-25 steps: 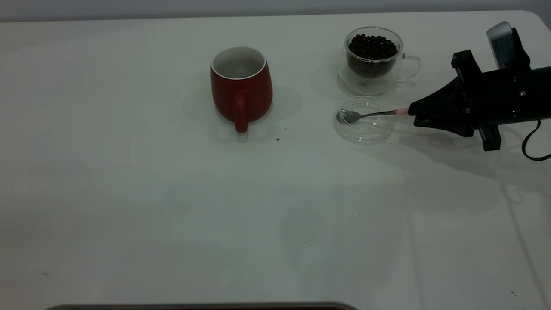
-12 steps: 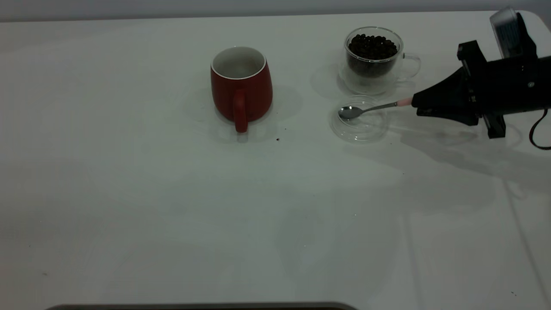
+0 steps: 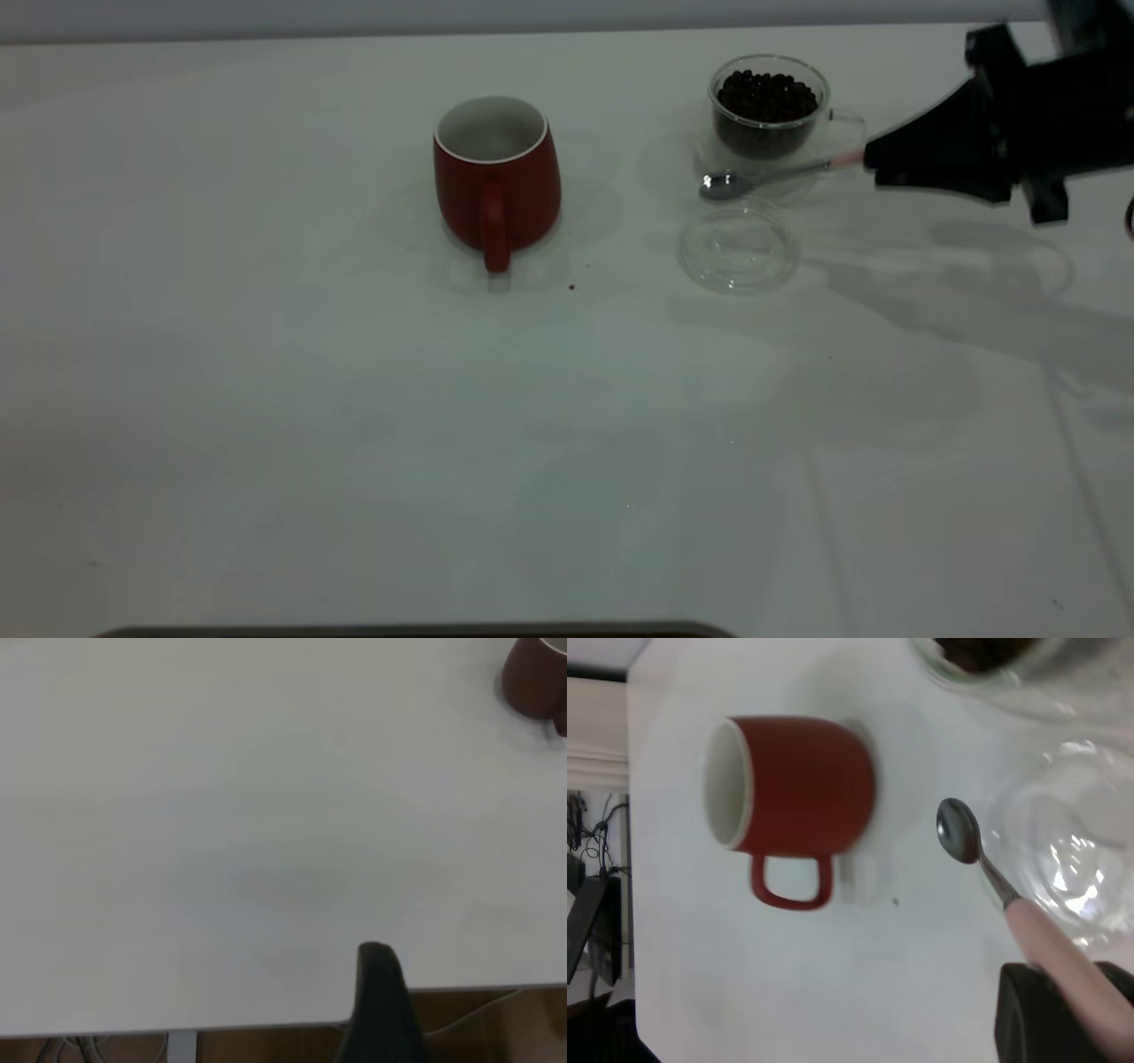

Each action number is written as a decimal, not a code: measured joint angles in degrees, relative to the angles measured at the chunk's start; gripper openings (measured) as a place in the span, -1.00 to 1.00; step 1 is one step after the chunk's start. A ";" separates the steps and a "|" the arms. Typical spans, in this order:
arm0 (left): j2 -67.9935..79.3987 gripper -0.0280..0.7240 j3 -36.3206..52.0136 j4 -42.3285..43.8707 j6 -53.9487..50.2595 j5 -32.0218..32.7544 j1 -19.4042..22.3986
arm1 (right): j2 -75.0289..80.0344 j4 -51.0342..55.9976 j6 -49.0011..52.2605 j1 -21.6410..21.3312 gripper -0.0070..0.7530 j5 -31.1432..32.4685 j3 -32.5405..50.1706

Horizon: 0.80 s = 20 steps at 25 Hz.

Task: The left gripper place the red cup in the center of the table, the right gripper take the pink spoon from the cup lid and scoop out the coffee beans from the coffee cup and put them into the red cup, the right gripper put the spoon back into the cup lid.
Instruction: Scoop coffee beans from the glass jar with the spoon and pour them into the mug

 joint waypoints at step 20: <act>0.00 0.63 0.00 0.00 -0.05 0.00 0.00 | 2.64 -22.70 21.85 -2.64 -0.68 -1.82 -25.85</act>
